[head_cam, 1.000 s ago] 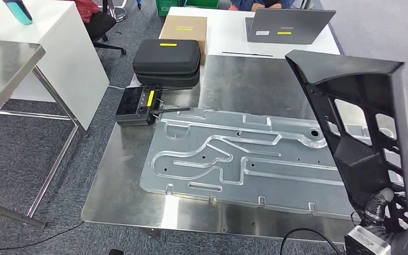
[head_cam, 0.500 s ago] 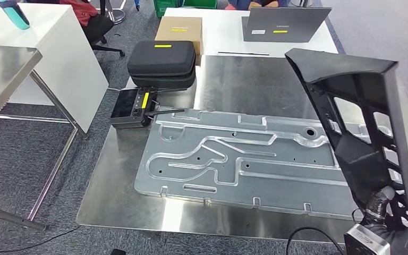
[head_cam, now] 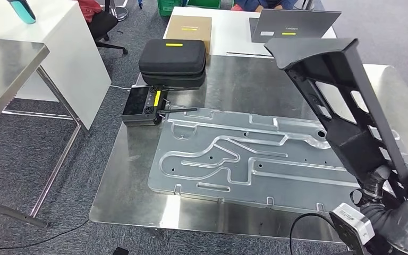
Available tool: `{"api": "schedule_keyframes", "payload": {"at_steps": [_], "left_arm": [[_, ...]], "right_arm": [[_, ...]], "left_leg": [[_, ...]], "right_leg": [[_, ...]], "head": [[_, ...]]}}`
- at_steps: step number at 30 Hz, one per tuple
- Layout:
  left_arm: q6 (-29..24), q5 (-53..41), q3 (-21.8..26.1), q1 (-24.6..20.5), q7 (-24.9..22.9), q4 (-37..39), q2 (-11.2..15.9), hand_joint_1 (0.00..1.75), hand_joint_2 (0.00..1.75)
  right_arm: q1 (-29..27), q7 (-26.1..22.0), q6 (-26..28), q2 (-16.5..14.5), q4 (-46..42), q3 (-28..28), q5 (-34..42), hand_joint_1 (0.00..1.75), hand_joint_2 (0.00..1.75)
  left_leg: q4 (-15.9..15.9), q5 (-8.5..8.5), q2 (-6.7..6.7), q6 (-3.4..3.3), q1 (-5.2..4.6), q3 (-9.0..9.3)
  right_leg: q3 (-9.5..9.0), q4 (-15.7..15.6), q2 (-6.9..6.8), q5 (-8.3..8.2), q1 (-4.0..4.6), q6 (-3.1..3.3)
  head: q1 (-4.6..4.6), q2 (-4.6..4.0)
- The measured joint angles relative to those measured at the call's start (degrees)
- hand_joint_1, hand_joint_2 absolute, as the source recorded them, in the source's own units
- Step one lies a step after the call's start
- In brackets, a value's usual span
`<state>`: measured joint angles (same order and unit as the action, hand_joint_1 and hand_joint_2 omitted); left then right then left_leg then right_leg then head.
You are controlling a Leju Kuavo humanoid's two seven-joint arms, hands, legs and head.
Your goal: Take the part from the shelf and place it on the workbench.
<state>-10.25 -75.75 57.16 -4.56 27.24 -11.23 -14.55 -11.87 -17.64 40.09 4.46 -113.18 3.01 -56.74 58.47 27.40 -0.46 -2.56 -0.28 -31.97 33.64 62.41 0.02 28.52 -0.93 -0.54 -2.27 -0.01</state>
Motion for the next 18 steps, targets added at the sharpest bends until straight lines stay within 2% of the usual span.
{"api": "schedule_keyframes", "payload": {"at_steps": [1, 3, 5, 7, 9, 10, 11, 12, 14, 15, 16, 18], "left_arm": [[0.1, 0.0, -0.1, 0.0, 0.0, 0.0, 0.0, 0.00, 1.75], [0.1, -0.1, -0.1, 0.0, -0.2, 0.0, 0.0, 0.00, 0.87], [-0.2, -0.3, -0.1, 0.0, -0.6, 0.0, 0.0, 0.00, 0.00], [-1.1, -0.8, -0.3, 0.0, -1.2, 0.0, 0.1, 0.00, 0.00], [-2.1, -1.6, -0.7, -0.1, -1.9, 0.0, 0.1, 0.00, 0.00], [-2.3, -1.9, -1.0, -0.2, -2.2, 0.0, 0.1, 0.00, 0.00], [-2.5, -2.1, -1.2, -0.2, -2.5, 0.0, 0.1, 0.00, 0.00], [-2.5, -2.3, -1.4, -0.2, -2.7, 0.0, 0.1, 0.00, 0.00], [-2.5, -2.5, -1.6, -0.4, -3.0, 0.0, 0.1, 0.00, 0.00], [-2.5, -2.6, -1.8, -0.6, -3.0, 0.0, 0.0, 0.00, 0.00], [-2.5, -2.7, -1.9, -0.7, -3.1, 0.0, 0.0, 0.00, 0.00], [-2.5, -3.0, -2.3, -0.9, -3.3, 0.0, 0.0, 0.00, 0.00]], "right_arm": [[0.5, 0.4, 0.0, 0.4, 0.1, -0.3, -0.5, 1.65, 1.75], [1.1, 0.9, 0.0, 0.9, 0.4, -0.7, -1.6, 1.66, 1.75], [1.6, 1.5, 0.0, 1.2, 0.6, -1.0, -3.5, 1.68, 1.75], [2.6, 2.6, 0.0, 1.2, 0.9, -1.2, -7.7, 1.69, 1.75], [4.0, 4.4, 0.0, 1.4, 1.4, -1.2, -13.5, 1.68, 1.75], [4.7, 5.3, 0.0, 1.6, 1.9, -1.2, -16.2, 1.68, 1.75], [5.4, 6.2, 0.0, 1.9, 2.4, -1.2, -18.5, 1.69, 1.75], [6.0, 6.9, 0.0, 2.2, 2.9, -1.2, -20.2, 1.69, 1.75], [7.3, 8.3, 0.0, 2.7, 3.8, -1.2, -23.4, 1.71, 1.75], [7.9, 8.9, 0.0, 3.0, 4.3, -1.2, -24.7, 1.71, 1.75], [8.5, 9.6, 0.0, 3.3, 4.7, -1.2, -25.8, 1.71, 1.75], [9.8, 11.4, 0.0, 4.2, 5.9, -1.4, -28.0, 1.70, 1.75]], "left_leg": [[0.1, 0.01, -0.02, 0.16, -0.09, -0.10], [0.1, -0.09, -0.03, 0.56, -0.17, -0.32], [0.5, 0.37, 0.00, 1.13, -0.21, -0.52], [4.2, 2.83, 0.06, 1.78, -0.11, -2.09], [11.7, 6.39, 0.11, 2.34, 0.27, -5.50], [14.8, 7.33, 0.12, 2.55, 0.44, -7.05], [16.2, 7.24, 0.12, 2.71, 0.59, -7.81], [15.3, 5.98, 0.13, 2.79, 0.71, -7.43], [7.8, 1.89, 0.16, 2.68, 0.90, -4.04], [4.0, 0.46, 0.16, 2.53, 0.87, -2.23], [1.4, -0.30, 0.15, 2.34, 0.81, -1.09], [0.0, -0.39, 0.11, 1.86, 0.57, -0.63]], "right_leg": [[-0.81, -2.0, 0.01, -0.50, 0.19, 0.25], [-0.88, -3.0, 0.01, -0.50, 0.47, 0.46], [-1.01, -3.4, -0.07, -0.80, 0.07, 0.89], [-1.22, -3.9, -0.20, -1.11, -0.37, 1.38], [-1.16, -3.9, -0.27, -1.14, -0.35, 1.55], [-1.12, -3.8, -0.28, -1.14, -0.34, 1.55], [-1.09, -3.7, -0.28, -1.13, -0.35, 1.55], [-1.12, -3.7, -0.27, -1.11, -0.37, 1.53], [-1.29, -3.6, -0.22, -1.00, -0.40, 1.34], [-1.29, -3.5, -0.21, -0.94, -0.30, 1.13], [-1.23, -3.5, -0.19, -0.94, -0.19, 0.83], [-1.03, -3.6, -0.17, -1.14, -0.04, 0.12]], "head": [[0.01, 0.00], [0.01, 0.01], [0.04, 0.01], [0.14, 0.00], [0.20, -0.01], [0.20, 0.00], [0.20, 0.00], [0.20, 0.00], [0.19, 0.00], [0.18, 0.01], [0.18, 0.01], [0.18, 0.01]]}}
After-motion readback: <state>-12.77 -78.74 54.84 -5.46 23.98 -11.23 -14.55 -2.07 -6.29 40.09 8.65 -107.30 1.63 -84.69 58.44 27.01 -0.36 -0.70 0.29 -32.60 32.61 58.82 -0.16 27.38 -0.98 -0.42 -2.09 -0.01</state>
